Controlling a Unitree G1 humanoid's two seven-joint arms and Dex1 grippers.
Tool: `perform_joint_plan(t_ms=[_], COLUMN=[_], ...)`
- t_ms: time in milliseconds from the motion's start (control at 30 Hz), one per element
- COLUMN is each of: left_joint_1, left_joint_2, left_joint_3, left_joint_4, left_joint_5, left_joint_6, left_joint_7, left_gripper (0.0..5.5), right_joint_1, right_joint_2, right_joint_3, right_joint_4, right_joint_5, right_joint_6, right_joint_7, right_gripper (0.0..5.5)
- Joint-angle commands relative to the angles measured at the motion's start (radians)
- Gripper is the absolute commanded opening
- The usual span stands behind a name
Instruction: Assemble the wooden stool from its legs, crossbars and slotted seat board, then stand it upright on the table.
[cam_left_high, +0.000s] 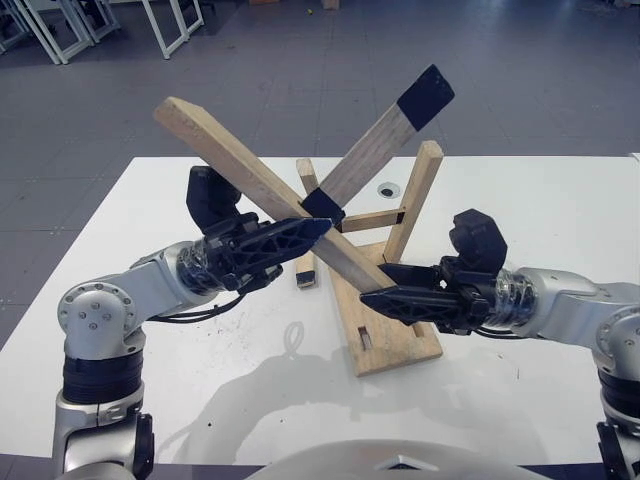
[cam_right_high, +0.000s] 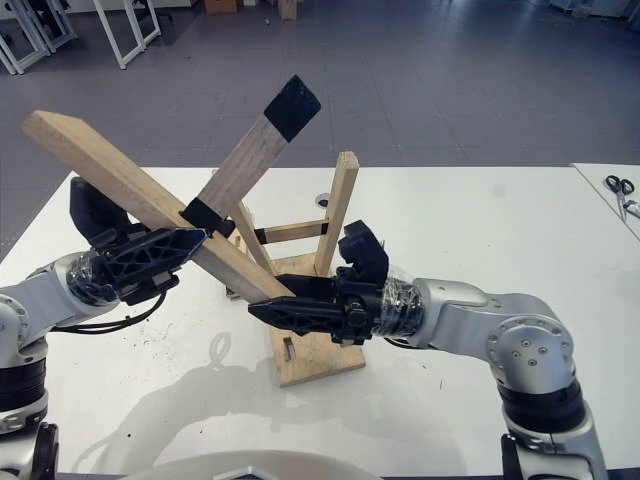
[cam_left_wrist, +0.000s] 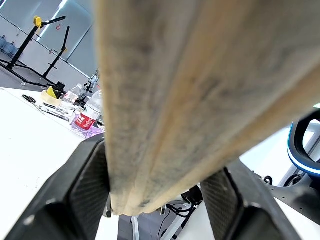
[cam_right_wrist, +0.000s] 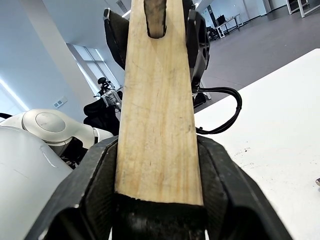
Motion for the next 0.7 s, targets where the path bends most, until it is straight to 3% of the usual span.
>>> perform_joint_plan(t_ms=[33,233,367,533,700], left_joint_1=[0.017,0.079,0.12,0.247,0.219], left_joint_2=[-0.022,-0.002,0.036,0.09,0.071], left_joint_3=[0.016,0.051,0.085,-0.134,-0.246], left_joint_4=[0.017,0.08,0.046,-0.206,-0.118], left_joint_5=[0.001,0.242,0.433,0.871,1.144], left_joint_6=[-0.021,-0.065,-0.13,-0.329,-0.524], left_joint_7=[-0.026,-0.11,-0.159,-0.293,-0.366], left_gripper=[2.38,2.06,2.06,2.05,2.05], right_joint_1=[-0.02,-0.006,0.038,0.109,0.163], right_joint_2=[-0.015,-0.153,-0.213,-0.113,-0.037], right_joint_3=[0.001,-0.141,-0.213,-0.13,-0.097], right_joint_4=[0.02,0.12,0.245,0.313,0.294], right_joint_5=[-0.002,-0.065,-0.216,-0.452,-0.545], right_joint_6=[0.0,0.016,-0.013,-0.063,-0.071], right_joint_7=[-0.04,0.061,0.135,0.048,0.043], right_gripper=[2.74,3.85,4.45,4.45,4.45])
